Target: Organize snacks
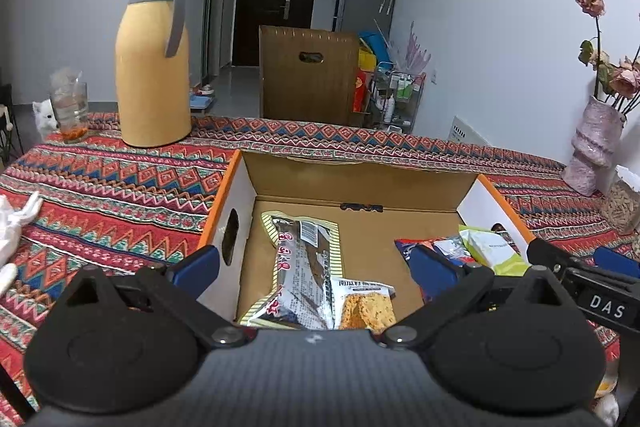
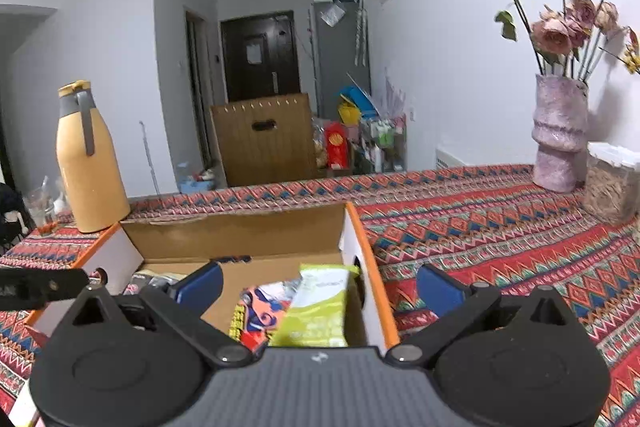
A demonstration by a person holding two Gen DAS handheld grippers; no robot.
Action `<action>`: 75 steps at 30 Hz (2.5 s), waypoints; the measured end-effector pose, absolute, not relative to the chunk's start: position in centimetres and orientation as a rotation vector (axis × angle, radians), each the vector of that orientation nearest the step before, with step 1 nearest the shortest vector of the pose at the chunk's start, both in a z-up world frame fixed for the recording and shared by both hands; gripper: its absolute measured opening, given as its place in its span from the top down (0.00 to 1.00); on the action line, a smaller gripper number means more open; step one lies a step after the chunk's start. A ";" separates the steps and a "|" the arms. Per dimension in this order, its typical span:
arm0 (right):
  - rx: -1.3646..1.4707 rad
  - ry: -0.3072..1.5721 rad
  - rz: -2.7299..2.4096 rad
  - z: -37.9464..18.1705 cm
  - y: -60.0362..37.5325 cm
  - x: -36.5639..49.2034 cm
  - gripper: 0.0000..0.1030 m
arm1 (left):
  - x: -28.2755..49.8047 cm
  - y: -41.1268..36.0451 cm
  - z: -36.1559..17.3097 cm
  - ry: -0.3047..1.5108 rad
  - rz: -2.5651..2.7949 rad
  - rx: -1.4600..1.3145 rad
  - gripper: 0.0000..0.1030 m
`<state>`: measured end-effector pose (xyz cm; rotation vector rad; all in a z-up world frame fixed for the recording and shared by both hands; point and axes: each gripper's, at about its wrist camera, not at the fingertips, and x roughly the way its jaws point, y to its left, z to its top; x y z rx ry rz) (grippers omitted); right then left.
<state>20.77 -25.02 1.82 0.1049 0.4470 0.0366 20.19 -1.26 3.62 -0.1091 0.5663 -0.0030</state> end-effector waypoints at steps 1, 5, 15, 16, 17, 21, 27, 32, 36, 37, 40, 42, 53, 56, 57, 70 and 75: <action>0.111 0.457 0.040 2.0 -25.2 20.4 0.00 | 19.7 -1.4 3.9 0.562 -0.006 -0.105 0.00; 0.106 0.473 0.042 2.3 -25.3 18.2 0.00 | 17.8 -1.4 4.4 0.582 -0.018 -0.111 0.00; 0.082 0.540 0.072 1.0 -24.6 11.3 0.00 | 11.9 -1.4 3.9 0.626 -0.019 -0.094 0.00; 0.087 0.551 0.078 0.7 -24.5 10.6 0.00 | 11.3 -1.4 3.6 0.637 -0.017 -0.089 0.00; 0.090 0.558 0.083 0.4 -24.4 10.0 0.00 | 10.8 -1.4 3.3 0.646 -0.017 -0.087 0.00; 0.094 0.593 0.101 -0.9 -23.9 7.9 0.00 | 8.9 -1.0 2.1 0.671 -0.028 -0.101 0.00; 0.102 0.636 0.108 -3.0 -23.2 6.0 0.00 | 7.2 -0.6 0.0 0.712 -0.016 -0.132 0.00; 0.104 0.646 0.089 -3.8 -22.9 5.1 0.01 | 5.9 0.1 -1.2 0.742 -0.002 -0.174 0.00; 0.090 0.652 0.111 -4.2 -22.4 4.9 0.03 | 5.3 0.1 -1.5 0.749 0.008 -0.163 0.00; 0.091 0.655 0.123 -4.3 -22.3 4.9 0.03 | 5.2 0.1 -1.5 0.752 0.010 -0.162 0.00; 0.080 0.664 0.136 -4.6 -21.6 5.1 0.17 | 4.9 0.0 -1.7 0.760 0.013 -0.156 0.00; 0.061 0.687 0.141 -5.2 -21.1 5.4 0.22 | 4.7 0.0 -1.7 0.761 0.012 -0.156 0.00; 0.023 0.649 0.128 -5.3 -20.9 4.2 0.59 | 3.8 0.1 -1.7 0.767 -0.013 -0.172 0.00; 0.050 0.626 0.144 -4.7 -21.6 3.2 0.66 | 3.6 -0.2 -1.7 0.769 -0.020 -0.163 0.00; 0.056 0.616 0.148 -4.5 -21.8 2.9 0.68 | 3.6 -0.3 -1.7 0.771 -0.026 -0.160 0.00; 0.126 0.565 0.143 -3.4 -25.2 1.7 0.87 | 3.9 -2.1 -3.2 0.840 -0.059 -0.102 0.00; 0.099 0.565 0.116 -4.1 -25.6 1.9 0.24 | 3.9 -2.1 -3.2 0.839 -0.056 -0.105 0.00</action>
